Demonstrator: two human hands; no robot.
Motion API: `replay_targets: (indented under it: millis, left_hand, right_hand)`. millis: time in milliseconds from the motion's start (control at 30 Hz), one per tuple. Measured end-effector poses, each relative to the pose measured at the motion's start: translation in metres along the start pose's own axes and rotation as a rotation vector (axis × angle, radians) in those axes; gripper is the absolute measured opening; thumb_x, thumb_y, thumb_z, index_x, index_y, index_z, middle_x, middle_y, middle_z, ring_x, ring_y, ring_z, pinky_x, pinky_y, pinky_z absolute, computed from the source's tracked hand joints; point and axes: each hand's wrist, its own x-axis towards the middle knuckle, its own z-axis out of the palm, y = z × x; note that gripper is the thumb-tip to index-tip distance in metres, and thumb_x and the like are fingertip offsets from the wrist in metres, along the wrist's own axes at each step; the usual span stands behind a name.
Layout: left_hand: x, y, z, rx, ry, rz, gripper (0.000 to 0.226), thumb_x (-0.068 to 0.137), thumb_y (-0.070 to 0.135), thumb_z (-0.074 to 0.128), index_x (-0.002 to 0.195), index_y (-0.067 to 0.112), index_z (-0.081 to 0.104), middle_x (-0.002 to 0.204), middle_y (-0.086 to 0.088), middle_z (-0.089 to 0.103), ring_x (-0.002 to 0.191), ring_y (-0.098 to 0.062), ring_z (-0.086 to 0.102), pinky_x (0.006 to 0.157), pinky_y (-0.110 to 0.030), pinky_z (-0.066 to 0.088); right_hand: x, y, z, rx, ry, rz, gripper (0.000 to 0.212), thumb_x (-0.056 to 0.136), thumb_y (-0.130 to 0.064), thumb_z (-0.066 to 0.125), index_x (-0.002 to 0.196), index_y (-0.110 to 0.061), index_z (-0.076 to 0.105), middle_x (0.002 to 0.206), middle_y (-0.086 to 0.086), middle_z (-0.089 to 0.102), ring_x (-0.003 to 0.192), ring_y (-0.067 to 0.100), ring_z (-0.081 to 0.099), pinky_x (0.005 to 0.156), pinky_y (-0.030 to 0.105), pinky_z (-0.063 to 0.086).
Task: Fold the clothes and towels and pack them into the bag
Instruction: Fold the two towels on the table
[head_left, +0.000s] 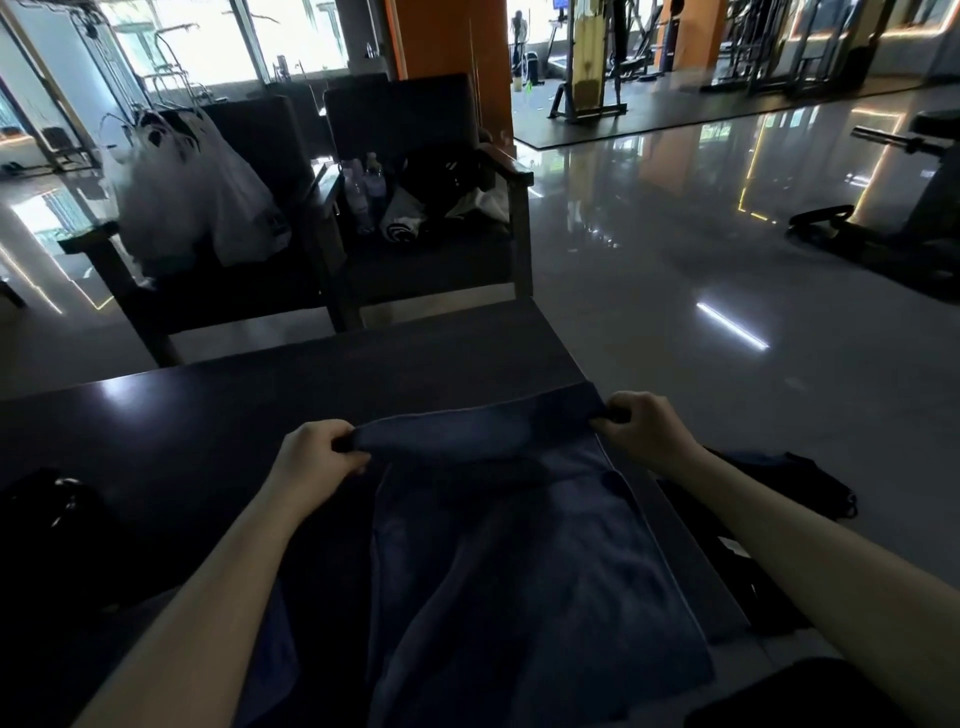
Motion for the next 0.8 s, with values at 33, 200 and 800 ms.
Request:
replay_targets:
  millis: [33,200,800]
  left_hand:
    - [-0.007,-0.001,0.000,0.000,0.009,0.001,0.022,0.080,0.008,0.072,0.069,0.023,0.061,0.071,0.005,0.064,0.068,-0.005,0.057,0.057,-0.017,0.038]
    - [-0.034,-0.003,-0.001,-0.006,0.048,-0.008,0.019,0.077,0.009,0.075,0.070,0.016,0.058,0.073,0.002,0.061,0.067,-0.009,0.055,0.055,-0.019,0.038]
    - [-0.086,-0.016,0.012,0.216,-0.189,0.010,0.017,0.082,0.003,0.058,0.077,0.017,0.066,0.082,0.001,0.065,0.078,-0.014,0.062,0.070,-0.028,0.053]
  right_hand:
    - [-0.007,0.000,-0.002,-0.006,-0.008,-0.021,0.016,0.080,-0.010,0.070,0.072,0.001,0.063,0.069,0.009,0.059,0.066,0.018,0.051,0.057,0.026,0.033]
    - [-0.037,0.007,-0.008,-0.066,0.019,-0.097,0.012,0.077,-0.007,0.073,0.075,0.003,0.067,0.064,0.003,0.056,0.062,0.017,0.053,0.051,0.022,0.031]
    - [-0.098,0.031,-0.007,-0.231,-0.178,-0.342,0.013,0.063,0.007,0.069,0.070,-0.004,0.072,0.106,0.015,0.069,0.089,0.030,0.070,0.078,0.040,0.056]
